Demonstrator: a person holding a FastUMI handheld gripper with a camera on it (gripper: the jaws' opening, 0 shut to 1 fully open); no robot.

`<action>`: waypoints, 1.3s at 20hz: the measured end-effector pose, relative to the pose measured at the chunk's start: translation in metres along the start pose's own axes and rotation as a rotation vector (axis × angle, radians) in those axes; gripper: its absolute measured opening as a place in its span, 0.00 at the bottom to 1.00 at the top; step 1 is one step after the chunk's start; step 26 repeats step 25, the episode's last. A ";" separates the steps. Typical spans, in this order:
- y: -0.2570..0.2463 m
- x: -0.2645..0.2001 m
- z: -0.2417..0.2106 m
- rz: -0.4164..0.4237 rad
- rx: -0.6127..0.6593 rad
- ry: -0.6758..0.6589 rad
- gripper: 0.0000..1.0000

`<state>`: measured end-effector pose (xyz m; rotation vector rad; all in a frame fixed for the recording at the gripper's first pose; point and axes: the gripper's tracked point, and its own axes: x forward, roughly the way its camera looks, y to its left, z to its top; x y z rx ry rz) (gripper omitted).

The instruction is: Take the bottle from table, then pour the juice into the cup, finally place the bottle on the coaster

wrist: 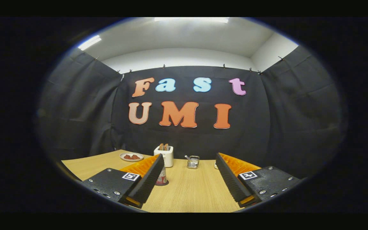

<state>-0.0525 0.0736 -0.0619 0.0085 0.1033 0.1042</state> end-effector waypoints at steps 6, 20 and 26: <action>0.001 -0.004 0.006 0.002 -0.012 -0.013 0.97; 0.006 -0.011 0.022 0.033 0.008 -0.034 0.97; 0.012 -0.011 0.027 0.050 -0.005 -0.044 0.97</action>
